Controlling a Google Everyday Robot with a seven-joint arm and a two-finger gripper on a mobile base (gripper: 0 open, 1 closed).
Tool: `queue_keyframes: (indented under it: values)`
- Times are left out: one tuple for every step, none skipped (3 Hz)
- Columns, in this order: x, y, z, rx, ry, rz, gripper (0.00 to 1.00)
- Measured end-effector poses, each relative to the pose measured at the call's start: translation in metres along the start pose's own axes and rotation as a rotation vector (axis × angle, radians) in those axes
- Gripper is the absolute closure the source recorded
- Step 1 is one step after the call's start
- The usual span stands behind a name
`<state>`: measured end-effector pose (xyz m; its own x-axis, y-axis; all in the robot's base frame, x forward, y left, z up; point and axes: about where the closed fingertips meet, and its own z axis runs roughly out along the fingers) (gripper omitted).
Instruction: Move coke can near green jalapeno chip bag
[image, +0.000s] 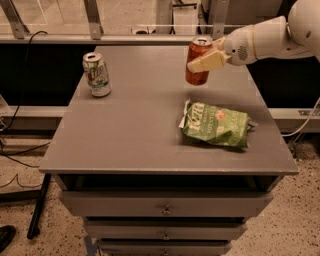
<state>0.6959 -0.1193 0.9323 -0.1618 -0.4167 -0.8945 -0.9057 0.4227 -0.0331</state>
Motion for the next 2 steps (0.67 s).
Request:
queue_keyframes:
  values:
    - [0.009, 0.023, 0.01, -0.041, 0.016, -0.048, 1.0]
    - [0.018, 0.035, 0.019, -0.052, 0.039, -0.086, 0.81]
